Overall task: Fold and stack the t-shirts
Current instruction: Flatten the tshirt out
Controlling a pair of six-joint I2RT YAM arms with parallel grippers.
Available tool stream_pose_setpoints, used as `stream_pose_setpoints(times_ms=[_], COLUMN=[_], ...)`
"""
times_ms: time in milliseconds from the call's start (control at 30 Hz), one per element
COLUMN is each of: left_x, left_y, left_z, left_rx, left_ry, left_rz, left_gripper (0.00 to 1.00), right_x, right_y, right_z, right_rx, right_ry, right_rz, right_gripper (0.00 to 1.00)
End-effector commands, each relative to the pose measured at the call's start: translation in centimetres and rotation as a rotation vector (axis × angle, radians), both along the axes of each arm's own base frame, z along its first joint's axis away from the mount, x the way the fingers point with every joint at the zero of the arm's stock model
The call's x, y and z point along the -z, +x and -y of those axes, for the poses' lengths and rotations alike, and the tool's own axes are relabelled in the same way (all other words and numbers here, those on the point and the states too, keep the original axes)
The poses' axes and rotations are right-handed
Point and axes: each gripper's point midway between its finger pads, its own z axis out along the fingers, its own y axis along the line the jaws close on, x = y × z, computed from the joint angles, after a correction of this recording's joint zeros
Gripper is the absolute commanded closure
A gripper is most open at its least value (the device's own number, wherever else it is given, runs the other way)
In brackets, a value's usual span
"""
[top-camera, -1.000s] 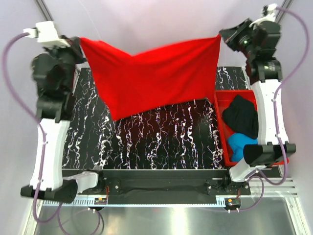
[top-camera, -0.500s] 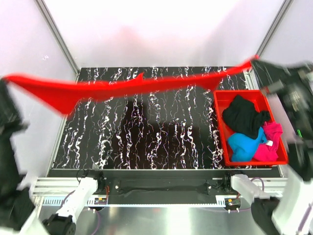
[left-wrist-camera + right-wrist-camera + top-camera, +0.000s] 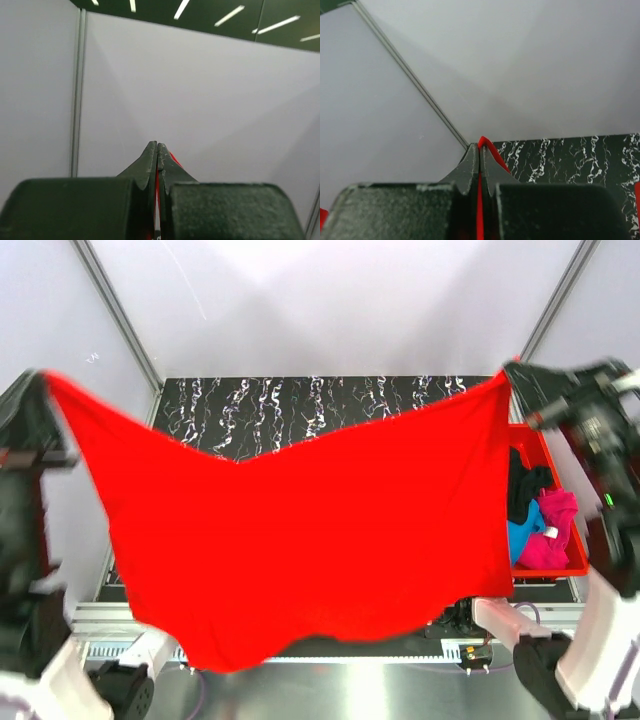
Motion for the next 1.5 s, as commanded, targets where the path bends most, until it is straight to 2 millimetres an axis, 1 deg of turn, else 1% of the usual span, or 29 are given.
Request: stream_pose_setpoints(times_ms=[0, 33, 67, 100, 133, 200, 233, 300, 333, 400, 500, 600, 667, 767, 900, 933, 1000, 1033, 1067, 1100, 1133, 1167, 1200, 1233, 1267, 1300, 1400, 1433, 1467], left_x=[0.9, 1.3, 0.9, 0.6, 0.9, 0.5, 0.6, -0.2, -0.8, -0.6, 0.8, 4.4, 6.6, 7.4, 5.9, 4.6, 3.4, 2.7, 1.6, 1.2, 1.2, 0.4, 0.2, 0.2, -0.2, -0.4, -1.1, -0.7, -1.4], left_y=[6.7, 9.0, 9.8, 10.5, 12.5, 13.9, 15.3, 16.1, 16.3, 18.4, 21.8, 25.8, 27.6, 27.6, 24.1, 21.6, 18.8, 17.1, 14.0, 12.3, 10.9, 7.9, 6.6, 5.3, 3.0, 1.8, -1.6, -1.8, -3.5], left_z=[0.5, 0.8, 0.8, 0.6, 0.7, 0.5, 0.6, 0.5, 0.4, 0.7, 1.3, 2.1, 2.3, 1.9, 0.8, 0.5, 0.3, 0.2, 0.0, 0.0, 0.0, -0.2, -0.2, -0.3, -0.6, -0.6, -0.5, -0.5, -0.8], left_rx=[-0.043, -0.048, -0.051, -0.079, -0.089, -0.115, -0.12, -0.142, -0.149, -0.156, -0.149, -0.131, -0.127, -0.146, -0.18, -0.184, -0.174, -0.166, -0.16, -0.142, -0.132, -0.116, -0.109, -0.105, -0.099, -0.096, -0.067, -0.065, -0.072], left_ry=[0.078, 0.089, 0.087, 0.11, 0.118, 0.127, 0.132, 0.141, 0.144, 0.166, 0.198, 0.215, 0.222, 0.207, 0.178, 0.166, 0.15, 0.139, 0.126, 0.114, 0.11, 0.094, 0.09, 0.086, 0.073, 0.072, 0.077, 0.083, 0.084], left_rz=[-0.1, -0.132, -0.126, -0.126, -0.151, -0.132, -0.139, -0.106, -0.095, -0.114, -0.139, -0.204, -0.243, -0.24, -0.194, -0.153, -0.112, -0.086, -0.044, -0.025, -0.024, 0.023, 0.039, 0.044, 0.078, 0.089, 0.117, 0.088, 0.113], left_gripper=[1.0, 1.0, 1.0, 1.0, 1.0, 1.0, 1.0, 1.0, 1.0, 1.0, 1.0, 1.0, 1.0, 1.0, 1.0, 1.0, 1.0, 1.0, 1.0, 1.0, 1.0, 1.0, 1.0, 1.0, 1.0, 1.0, 1.0, 1.0, 1.0], right_x=[1.2, 1.1, 1.7, 1.2, 1.7, 0.6, 1.0, -0.1, 0.4, -0.2, 1.6, 4.9, 6.6, 8.6, 7.7, 6.4, 6.1, 4.5, 4.1, 4.5, 3.2, 3.1, 3.4, 2.8, 2.7, 3.2, 2.7, 2.5, 2.4], right_y=[5.9, 6.8, 8.8, 9.6, 11.3, 12.3, 13.8, 14.3, 15.7, 16.4, 19.7, 23.2, 24.5, 25.0, 22.5, 20.5, 18.2, 15.4, 14.0, 12.8, 9.9, 8.6, 7.3, 4.9, 2.7, 2.8, -2.2, -3.3, -4.3], right_z=[-0.3, -0.6, -0.9, -1.1, -1.4, -1.6, -1.7, -2.1, -2.1, -2.3, -2.2, -2.6, -2.8, -2.8, -2.6, -2.6, -2.4, -2.2, -2.0, -1.8, -1.7, -1.7, -1.8, -1.8, -2.0, -2.1, -2.2, -2.3, -2.4], right_rx=[0.001, -0.016, -0.031, -0.039, -0.053, -0.063, -0.066, -0.082, -0.085, -0.09, -0.073, -0.091, -0.103, -0.103, -0.101, -0.101, -0.096, -0.092, -0.085, -0.075, -0.073, -0.077, -0.085, -0.094, -0.112, -0.121, -0.142, -0.151, -0.161], right_ry=[-0.027, -0.034, -0.038, -0.041, -0.044, -0.044, -0.044, -0.049, -0.052, -0.057, -0.057, -0.048, -0.049, -0.053, -0.069, -0.07, -0.081, -0.083, -0.088, -0.087, -0.085, -0.083, -0.075, -0.07, -0.063, -0.057, -0.044, -0.041, -0.032], right_rz=[-0.052, -0.043, -0.068, -0.045, -0.063, -0.03, -0.047, -0.021, -0.035, -0.014, -0.047, -0.101, -0.135, -0.17, -0.161, -0.133, -0.133, -0.089, -0.081, -0.101, -0.059, -0.053, -0.072, -0.044, -0.036, -0.058, -0.008, 0.005, 0.014], right_gripper=[1.0, 1.0, 1.0, 1.0, 1.0, 1.0, 1.0, 1.0, 1.0, 1.0, 1.0, 1.0, 1.0, 1.0, 1.0, 1.0, 1.0, 1.0, 1.0, 1.0, 1.0, 1.0, 1.0, 1.0, 1.0, 1.0, 1.0, 1.0, 1.0])
